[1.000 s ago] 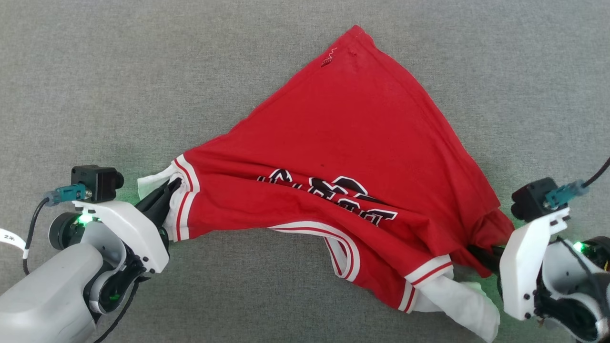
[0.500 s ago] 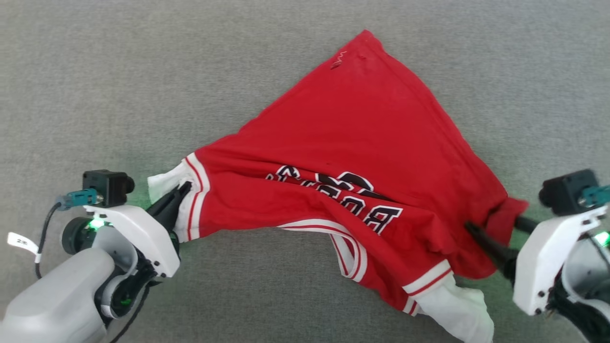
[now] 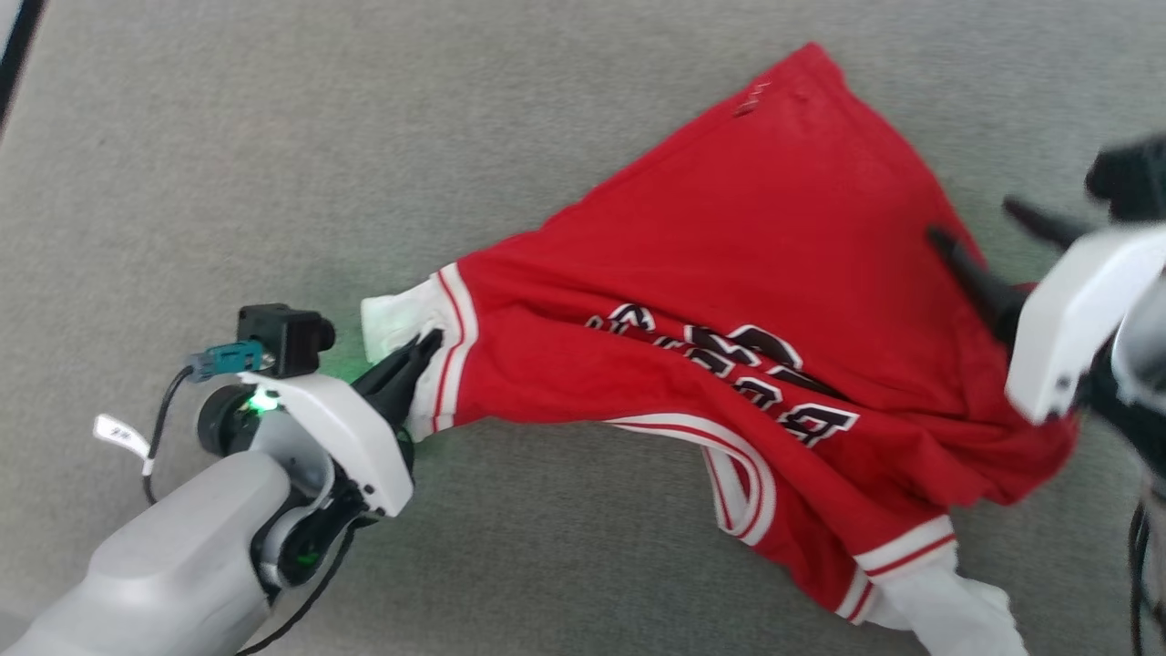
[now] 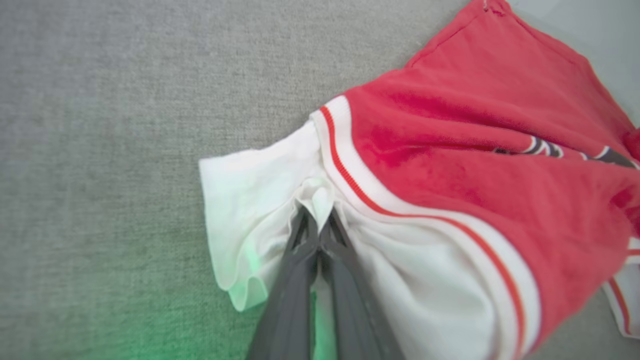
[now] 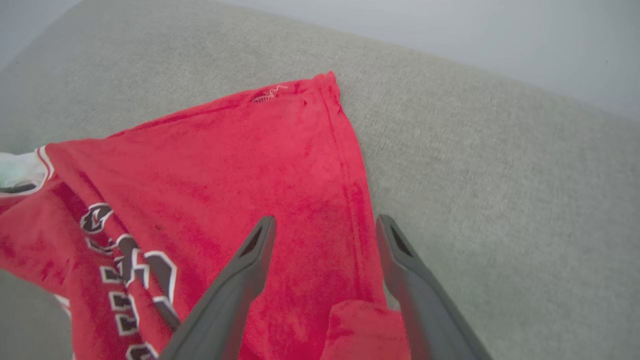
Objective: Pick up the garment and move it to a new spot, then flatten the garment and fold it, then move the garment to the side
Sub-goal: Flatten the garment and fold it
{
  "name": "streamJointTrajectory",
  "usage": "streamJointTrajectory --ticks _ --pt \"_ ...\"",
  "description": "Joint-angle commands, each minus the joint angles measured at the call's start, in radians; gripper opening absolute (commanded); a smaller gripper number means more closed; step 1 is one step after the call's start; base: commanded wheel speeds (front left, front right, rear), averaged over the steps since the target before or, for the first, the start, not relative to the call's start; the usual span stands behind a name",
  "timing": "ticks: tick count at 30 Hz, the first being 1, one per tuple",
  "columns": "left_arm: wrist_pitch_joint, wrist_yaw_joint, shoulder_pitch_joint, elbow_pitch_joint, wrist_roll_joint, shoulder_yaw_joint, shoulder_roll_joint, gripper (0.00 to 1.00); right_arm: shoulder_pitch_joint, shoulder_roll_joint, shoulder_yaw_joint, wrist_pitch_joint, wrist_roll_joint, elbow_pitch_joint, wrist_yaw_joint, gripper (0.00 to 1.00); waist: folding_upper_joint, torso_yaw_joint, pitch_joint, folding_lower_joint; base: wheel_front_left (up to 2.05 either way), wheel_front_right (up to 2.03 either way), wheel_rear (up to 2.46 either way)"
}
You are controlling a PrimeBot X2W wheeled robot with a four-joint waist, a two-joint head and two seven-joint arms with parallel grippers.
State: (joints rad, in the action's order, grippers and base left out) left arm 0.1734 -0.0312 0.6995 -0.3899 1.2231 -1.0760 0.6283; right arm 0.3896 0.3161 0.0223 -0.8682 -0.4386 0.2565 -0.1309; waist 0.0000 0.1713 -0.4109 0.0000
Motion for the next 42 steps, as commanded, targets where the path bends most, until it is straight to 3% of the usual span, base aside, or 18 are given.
streamJointTrajectory --ticks 1,8,15,18,24,25,26,27,35,42 --pt "-0.006 0.006 0.004 -0.012 -0.010 -0.010 -0.013 0.00 0.052 0.018 0.010 0.022 0.006 -0.042 0.000 1.00 0.0000 0.033 -0.019 0.0000 0.00 0.00 0.00" --pt "-0.004 0.043 0.039 -0.060 -0.029 -0.025 -0.073 0.00 0.330 0.102 0.148 0.138 -0.034 -0.369 0.000 1.00 0.0000 0.122 -0.057 0.0000 0.00 0.00 0.00" --pt "-0.001 0.081 0.066 -0.122 -0.036 -0.040 -0.127 0.00 0.544 0.147 0.281 0.174 -0.055 -0.664 0.000 1.00 0.0000 0.189 -0.089 0.0000 0.00 0.00 0.00" --pt "0.000 0.096 0.074 -0.148 -0.037 -0.046 -0.147 0.00 0.611 0.147 0.332 0.140 -0.070 -0.785 0.000 1.00 0.0000 0.211 -0.100 0.0000 0.00 0.00 0.00" --pt "0.005 0.111 0.082 -0.192 -0.032 -0.049 -0.163 0.00 0.641 0.142 0.427 -0.046 -0.110 -0.989 0.000 1.00 0.0000 0.227 -0.108 0.0000 0.00 0.00 0.00" --pt "0.007 0.114 0.081 -0.200 -0.029 -0.048 -0.166 0.00 0.641 0.137 0.441 -0.084 -0.121 -1.020 0.000 0.88 0.0000 0.227 -0.108 0.0000 0.00 0.00 0.00" --pt "0.008 0.116 0.081 -0.207 -0.026 -0.047 -0.168 0.00 0.639 0.133 0.458 -0.118 -0.135 -1.039 0.000 0.33 0.0000 0.226 -0.109 0.0000 0.00 0.00 0.00" --pt "0.009 0.118 0.081 -0.213 -0.025 -0.047 -0.169 0.00 0.643 0.134 0.468 -0.133 -0.149 -1.049 0.000 0.00 0.0000 0.225 -0.109 0.0000 0.00 0.00 0.00" --pt "-0.014 0.129 0.128 -0.249 -0.013 -0.028 -0.127 0.00 0.714 0.171 0.504 -0.087 -0.204 -1.003 0.000 0.00 0.0000 0.170 -0.078 0.0000 0.00 0.00 0.00" --pt "-0.118 0.109 0.239 -0.193 -0.008 -0.004 -0.035 0.00 0.738 0.206 0.501 -0.009 -0.263 -0.900 0.000 0.00 0.0000 0.090 -0.030 0.0000 0.00 0.00 0.00"
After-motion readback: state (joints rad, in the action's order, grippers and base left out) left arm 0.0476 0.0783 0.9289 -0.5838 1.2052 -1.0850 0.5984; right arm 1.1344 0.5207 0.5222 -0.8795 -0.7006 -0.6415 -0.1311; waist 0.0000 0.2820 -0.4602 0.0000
